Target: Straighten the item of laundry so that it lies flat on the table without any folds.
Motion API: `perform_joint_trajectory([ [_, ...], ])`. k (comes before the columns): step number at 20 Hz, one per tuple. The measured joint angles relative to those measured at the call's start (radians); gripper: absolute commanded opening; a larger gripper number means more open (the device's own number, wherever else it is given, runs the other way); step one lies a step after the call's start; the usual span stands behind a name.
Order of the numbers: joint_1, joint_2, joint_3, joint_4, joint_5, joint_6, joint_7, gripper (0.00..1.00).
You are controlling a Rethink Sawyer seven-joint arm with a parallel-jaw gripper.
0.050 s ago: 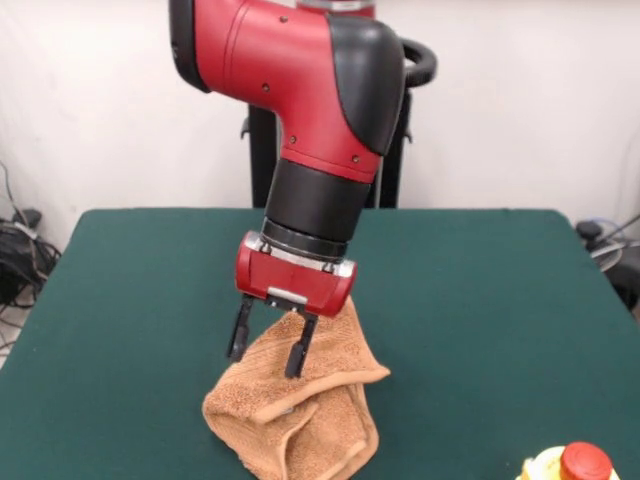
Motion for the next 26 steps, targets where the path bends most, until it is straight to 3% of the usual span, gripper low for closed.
perform_joint_trajectory([
  [4, -0.001, -0.003, 0.013, 0.018, 0.0, 0.074, 0.0, 1.0],
  [14, 0.02, -0.003, 0.017, 0.043, 0.015, 0.074, 0.0, 1.0],
  [26, 0.089, 0.0, 0.029, 0.046, 0.097, 0.059, 0.0, 1.0],
])
